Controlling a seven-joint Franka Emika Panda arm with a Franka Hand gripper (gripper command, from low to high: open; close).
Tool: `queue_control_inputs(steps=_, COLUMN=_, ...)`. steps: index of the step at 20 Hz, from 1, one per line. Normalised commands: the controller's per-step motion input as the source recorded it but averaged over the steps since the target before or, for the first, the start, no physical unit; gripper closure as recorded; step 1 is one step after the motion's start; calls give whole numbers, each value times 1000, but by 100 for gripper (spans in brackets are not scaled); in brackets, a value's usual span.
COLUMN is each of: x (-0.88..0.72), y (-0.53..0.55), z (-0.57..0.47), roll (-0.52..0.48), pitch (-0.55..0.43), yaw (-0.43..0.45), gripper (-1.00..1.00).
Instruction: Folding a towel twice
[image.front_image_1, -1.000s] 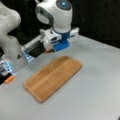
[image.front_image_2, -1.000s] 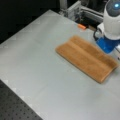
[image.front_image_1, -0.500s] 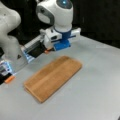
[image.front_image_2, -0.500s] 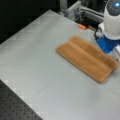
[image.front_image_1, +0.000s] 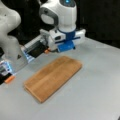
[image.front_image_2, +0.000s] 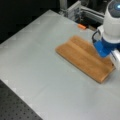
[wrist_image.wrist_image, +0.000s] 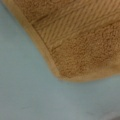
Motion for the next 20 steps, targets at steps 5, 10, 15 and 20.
queue_control_inputs(steps=5, x=580, y=64, z=67, roll=-208, pitch=107, yaw=15, gripper=-100)
queue_control_inputs(steps=10, x=533, y=123, z=29, roll=-204, pitch=106, yaw=-37, gripper=-100)
queue_control_inputs(steps=15, x=506, y=185, z=-101, roll=-170, pitch=96, yaw=-71, gripper=-100)
queue_control_inputs(steps=20, x=414, y=213, z=-262, roll=-142, pitch=54, yaw=-66, gripper=-100)
